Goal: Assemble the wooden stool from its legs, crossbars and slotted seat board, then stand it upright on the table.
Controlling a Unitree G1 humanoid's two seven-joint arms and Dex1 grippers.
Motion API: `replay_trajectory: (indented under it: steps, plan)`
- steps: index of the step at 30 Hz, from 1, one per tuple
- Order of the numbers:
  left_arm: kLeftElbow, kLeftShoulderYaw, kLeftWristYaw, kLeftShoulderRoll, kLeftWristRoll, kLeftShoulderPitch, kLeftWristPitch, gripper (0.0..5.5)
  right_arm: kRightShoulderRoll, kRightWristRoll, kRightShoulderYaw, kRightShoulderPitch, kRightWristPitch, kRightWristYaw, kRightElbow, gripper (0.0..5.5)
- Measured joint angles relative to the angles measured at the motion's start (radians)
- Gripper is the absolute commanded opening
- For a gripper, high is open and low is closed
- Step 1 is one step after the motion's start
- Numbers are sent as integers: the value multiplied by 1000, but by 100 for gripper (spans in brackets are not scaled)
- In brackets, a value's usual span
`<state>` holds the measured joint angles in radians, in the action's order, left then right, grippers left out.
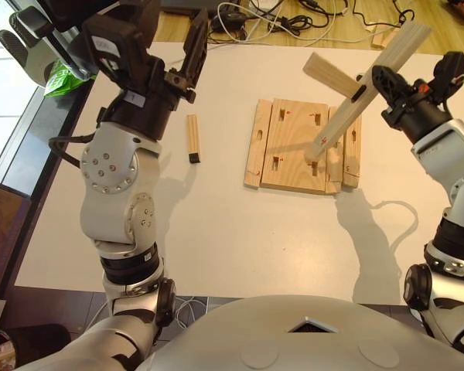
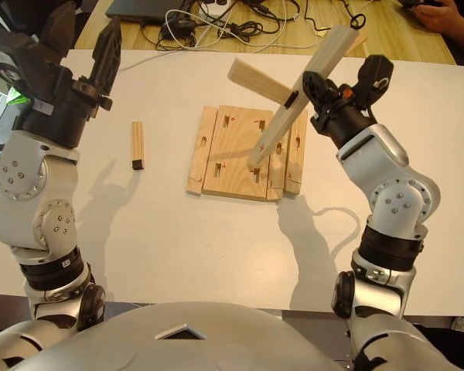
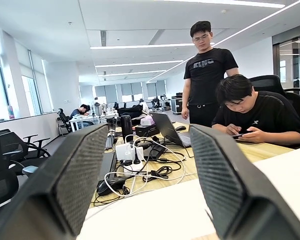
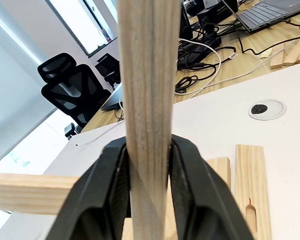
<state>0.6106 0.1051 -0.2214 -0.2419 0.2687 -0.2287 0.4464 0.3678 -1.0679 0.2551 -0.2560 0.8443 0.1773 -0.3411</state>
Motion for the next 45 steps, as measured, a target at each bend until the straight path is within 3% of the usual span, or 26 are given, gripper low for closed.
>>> replay_trajectory:
  steps: [14, 22, 31, 45]
  plan:
    - [5, 2, 69, 29, 12, 4, 3, 297, -18, 79, -47, 78, 1, -19, -134, 100]
    - [-26, -6, 131, 90, 23, -31, 14, 297, -90, 154, -20, -141, -98, -39, 35, 100]
    - [-97, -48, 119, 74, 10, -31, 81, 297, -164, 306, -91, -157, -174, -103, 111, 100]
    - [-80, -28, 131, 55, 5, 39, 87, 297, -76, 335, -96, 197, -92, -172, -247, 100]
